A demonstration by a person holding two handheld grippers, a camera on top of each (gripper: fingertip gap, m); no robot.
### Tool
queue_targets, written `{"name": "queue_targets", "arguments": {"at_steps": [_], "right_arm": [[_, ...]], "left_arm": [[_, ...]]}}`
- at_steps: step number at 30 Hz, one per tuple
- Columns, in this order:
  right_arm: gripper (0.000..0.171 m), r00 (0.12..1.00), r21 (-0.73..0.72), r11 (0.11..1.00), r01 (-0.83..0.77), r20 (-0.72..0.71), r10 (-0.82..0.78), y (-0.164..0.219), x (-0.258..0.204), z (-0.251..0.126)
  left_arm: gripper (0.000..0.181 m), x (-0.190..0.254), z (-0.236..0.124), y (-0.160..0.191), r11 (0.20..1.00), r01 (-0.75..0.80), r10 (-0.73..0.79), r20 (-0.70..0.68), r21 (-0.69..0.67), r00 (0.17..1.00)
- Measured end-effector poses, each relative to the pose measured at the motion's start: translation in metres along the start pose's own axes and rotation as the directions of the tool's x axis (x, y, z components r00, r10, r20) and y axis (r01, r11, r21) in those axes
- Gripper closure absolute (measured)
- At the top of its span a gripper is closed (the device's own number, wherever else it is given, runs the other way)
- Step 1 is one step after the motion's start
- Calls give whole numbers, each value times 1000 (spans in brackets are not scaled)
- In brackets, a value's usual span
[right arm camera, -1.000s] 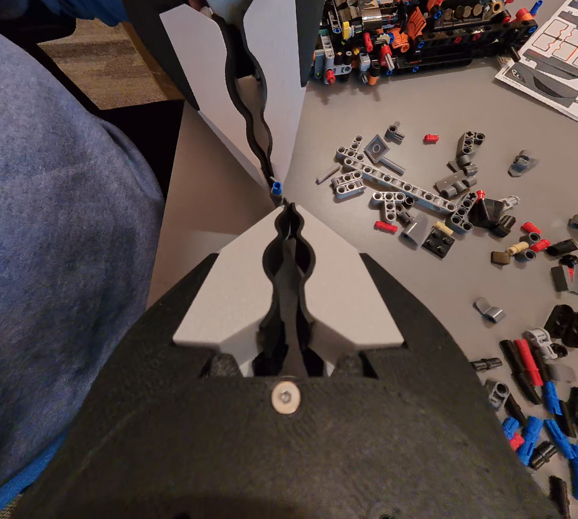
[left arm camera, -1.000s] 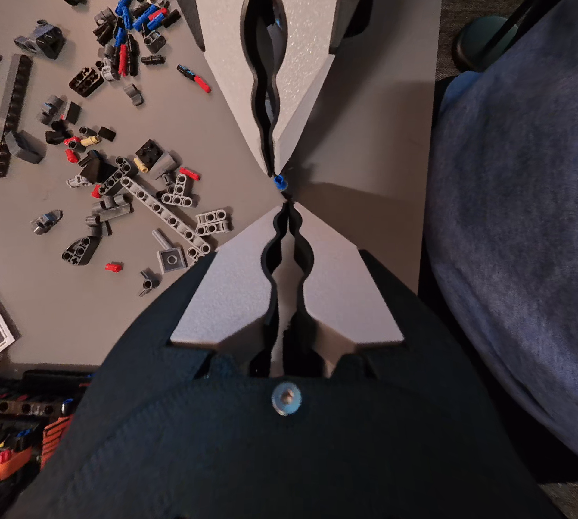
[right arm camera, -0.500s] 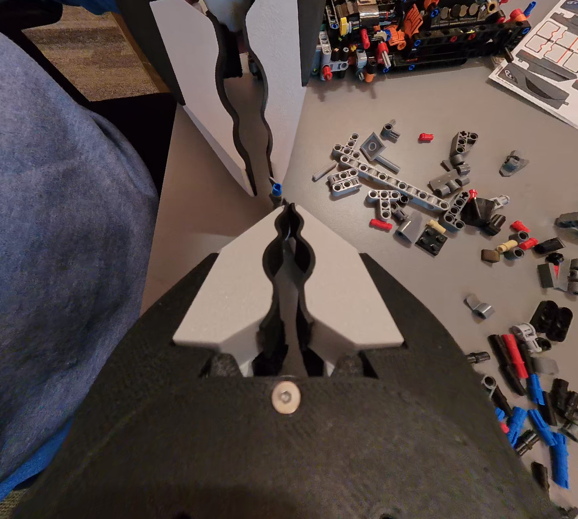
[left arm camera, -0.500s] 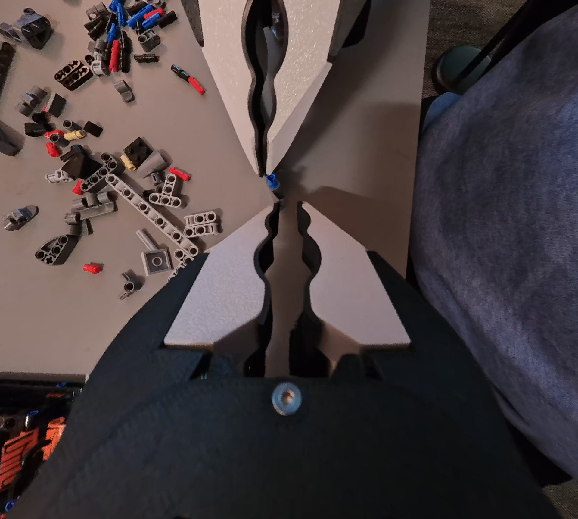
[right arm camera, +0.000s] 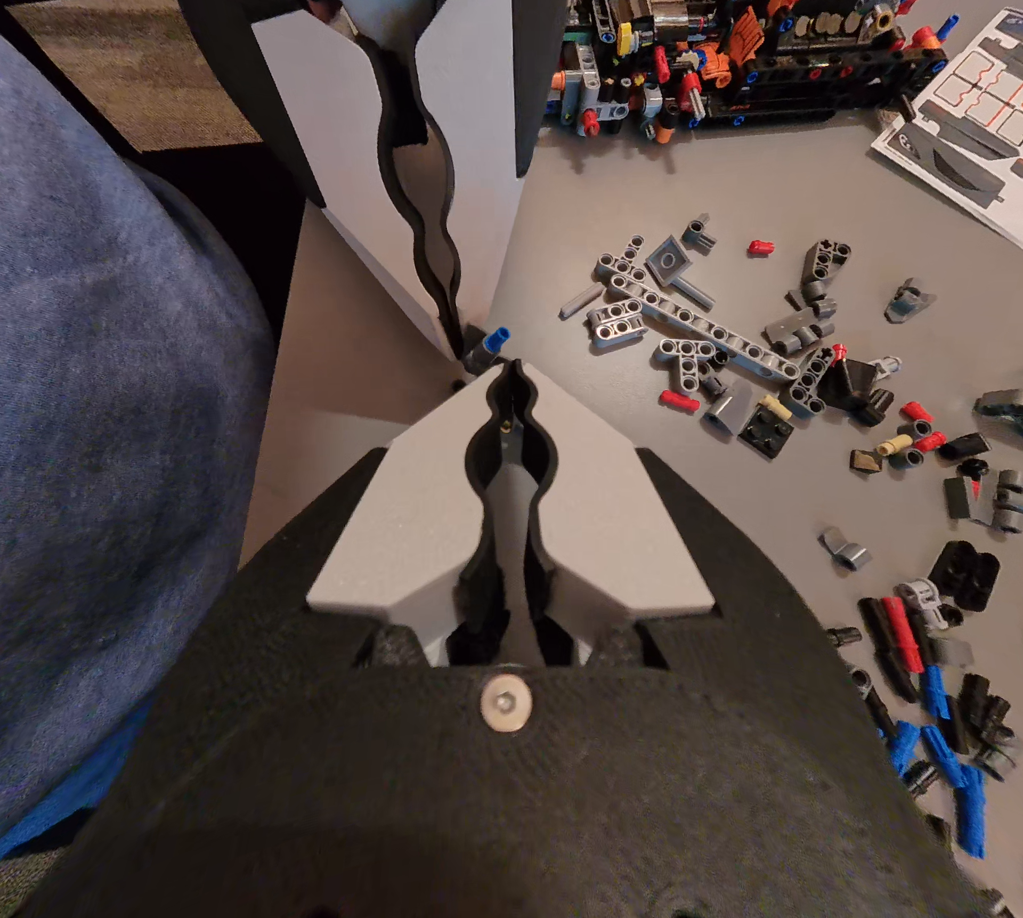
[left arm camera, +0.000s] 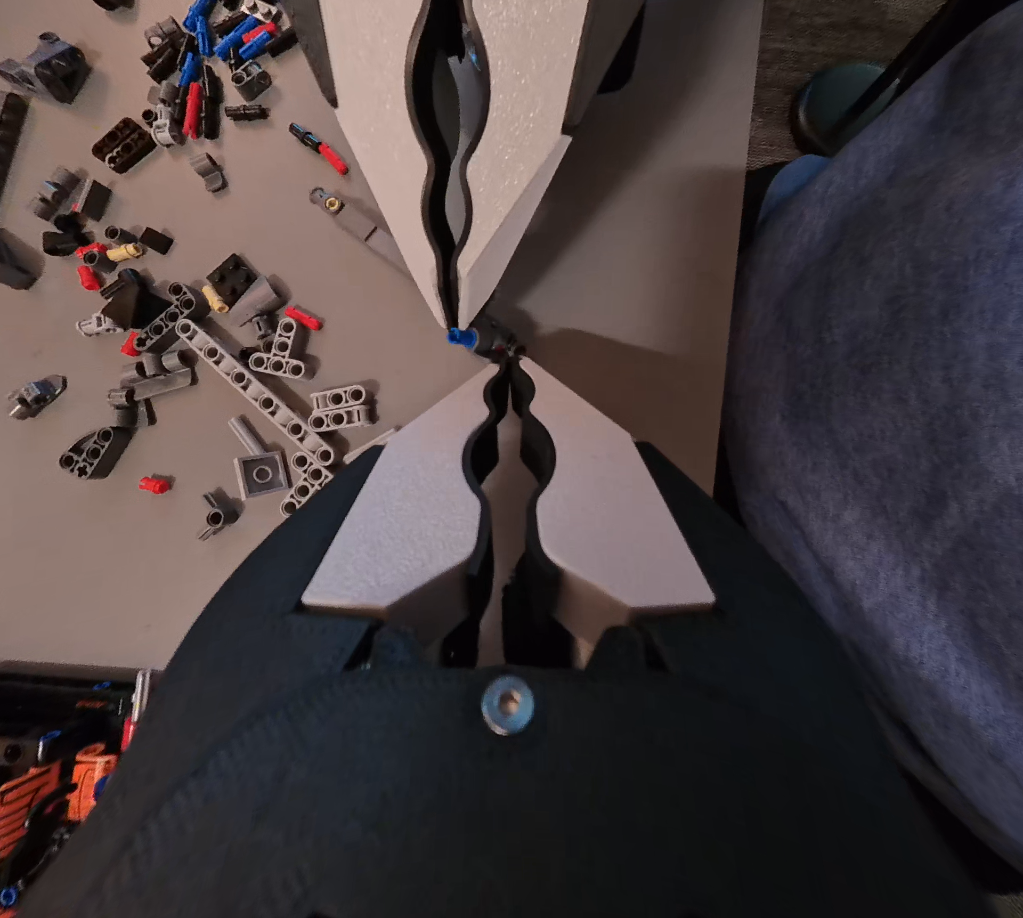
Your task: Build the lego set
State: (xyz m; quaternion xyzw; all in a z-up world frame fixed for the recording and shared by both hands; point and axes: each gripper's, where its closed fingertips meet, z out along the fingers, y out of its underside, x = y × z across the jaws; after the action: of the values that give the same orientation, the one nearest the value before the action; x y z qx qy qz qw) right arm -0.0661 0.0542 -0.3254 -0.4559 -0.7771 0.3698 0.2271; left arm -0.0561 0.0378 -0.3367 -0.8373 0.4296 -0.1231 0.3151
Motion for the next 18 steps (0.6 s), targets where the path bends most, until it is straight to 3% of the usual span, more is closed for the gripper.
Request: {"name": "queue_targets", "arguments": {"at_steps": [18], "right_arm": [[171,999,6,1000,27,25,-28,-1,-6,-5]], "left_arm": [[181,1,1,0,996,-86,89,86,-40,992]]}}
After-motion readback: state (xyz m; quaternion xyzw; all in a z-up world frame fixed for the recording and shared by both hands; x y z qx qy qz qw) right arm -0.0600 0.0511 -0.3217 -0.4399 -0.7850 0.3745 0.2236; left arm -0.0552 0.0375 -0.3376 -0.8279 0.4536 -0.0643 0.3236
